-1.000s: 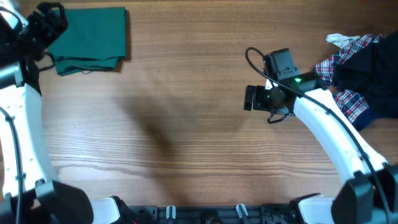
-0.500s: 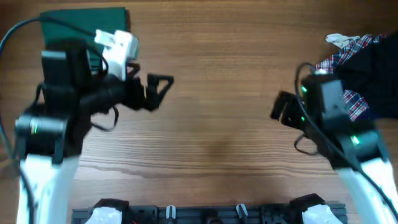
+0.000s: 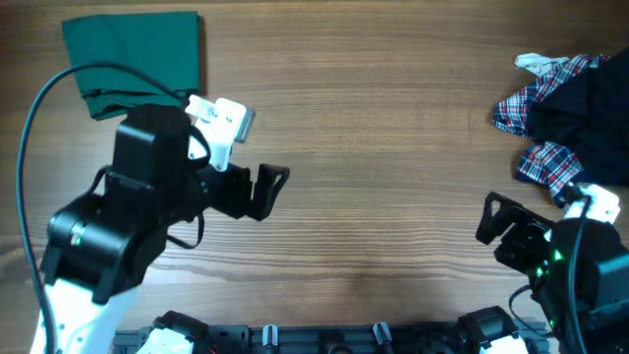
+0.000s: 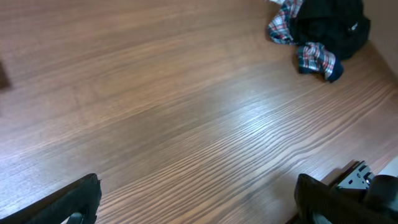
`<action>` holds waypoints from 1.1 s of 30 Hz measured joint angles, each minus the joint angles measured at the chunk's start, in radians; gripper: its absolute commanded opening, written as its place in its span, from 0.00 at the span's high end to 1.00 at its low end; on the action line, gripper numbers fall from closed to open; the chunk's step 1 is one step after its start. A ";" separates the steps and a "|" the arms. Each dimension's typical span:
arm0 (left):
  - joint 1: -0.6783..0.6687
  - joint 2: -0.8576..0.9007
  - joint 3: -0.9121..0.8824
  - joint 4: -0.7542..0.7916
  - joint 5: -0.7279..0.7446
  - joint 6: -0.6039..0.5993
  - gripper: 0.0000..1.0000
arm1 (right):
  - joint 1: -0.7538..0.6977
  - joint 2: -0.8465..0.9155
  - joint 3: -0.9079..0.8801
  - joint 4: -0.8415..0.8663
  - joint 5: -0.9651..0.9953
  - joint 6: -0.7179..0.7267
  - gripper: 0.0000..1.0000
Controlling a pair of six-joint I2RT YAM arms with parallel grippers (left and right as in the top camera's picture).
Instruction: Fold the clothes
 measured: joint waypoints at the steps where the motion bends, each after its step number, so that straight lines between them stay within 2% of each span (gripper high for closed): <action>1: 0.000 0.018 0.000 0.000 0.000 0.000 0.00 | 0.000 -0.001 0.000 0.000 0.006 0.000 0.00; 11: 0.000 0.143 -0.002 0.005 0.000 0.000 0.00 | 0.000 0.000 0.000 -0.019 0.032 0.000 0.00; 14: 0.000 0.144 -0.002 0.047 0.000 0.000 0.00 | 0.000 0.000 0.000 -0.027 0.032 0.000 0.00; 33: 0.000 0.144 -0.002 0.047 0.000 0.000 0.00 | 0.000 0.000 0.000 -0.029 0.032 0.003 0.00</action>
